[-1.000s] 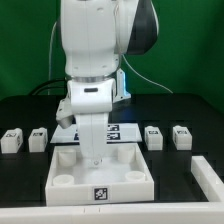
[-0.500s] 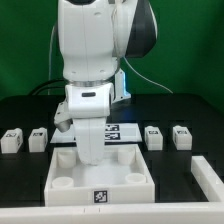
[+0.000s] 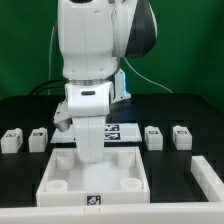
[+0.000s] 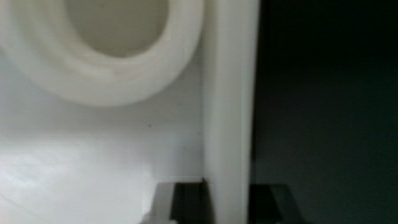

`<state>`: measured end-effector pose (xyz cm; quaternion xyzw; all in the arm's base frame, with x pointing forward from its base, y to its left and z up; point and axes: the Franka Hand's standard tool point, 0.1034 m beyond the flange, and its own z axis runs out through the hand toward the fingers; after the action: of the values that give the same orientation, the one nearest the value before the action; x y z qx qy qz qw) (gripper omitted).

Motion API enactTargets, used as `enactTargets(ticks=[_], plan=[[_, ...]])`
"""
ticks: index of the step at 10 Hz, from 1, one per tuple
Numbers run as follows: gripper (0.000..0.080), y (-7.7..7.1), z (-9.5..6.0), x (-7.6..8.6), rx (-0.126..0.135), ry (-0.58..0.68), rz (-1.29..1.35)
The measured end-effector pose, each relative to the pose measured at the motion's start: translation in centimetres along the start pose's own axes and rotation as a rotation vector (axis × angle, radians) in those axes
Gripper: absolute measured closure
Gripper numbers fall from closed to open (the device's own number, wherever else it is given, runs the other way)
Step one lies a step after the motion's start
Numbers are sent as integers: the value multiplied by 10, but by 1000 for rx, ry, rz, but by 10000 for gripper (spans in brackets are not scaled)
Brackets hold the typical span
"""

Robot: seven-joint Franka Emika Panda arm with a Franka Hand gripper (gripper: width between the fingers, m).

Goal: Assemble one leg

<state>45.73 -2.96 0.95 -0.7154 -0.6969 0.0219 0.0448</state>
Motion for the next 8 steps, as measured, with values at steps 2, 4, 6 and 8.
enactTargets(ticks=[2,4,6,8], plan=[[730,0,0,0,0,0,0],[730,0,0,0,0,0,0],[730,4,0,8,-3,5,-13],[729,14,1,32,-13,23,-39]])
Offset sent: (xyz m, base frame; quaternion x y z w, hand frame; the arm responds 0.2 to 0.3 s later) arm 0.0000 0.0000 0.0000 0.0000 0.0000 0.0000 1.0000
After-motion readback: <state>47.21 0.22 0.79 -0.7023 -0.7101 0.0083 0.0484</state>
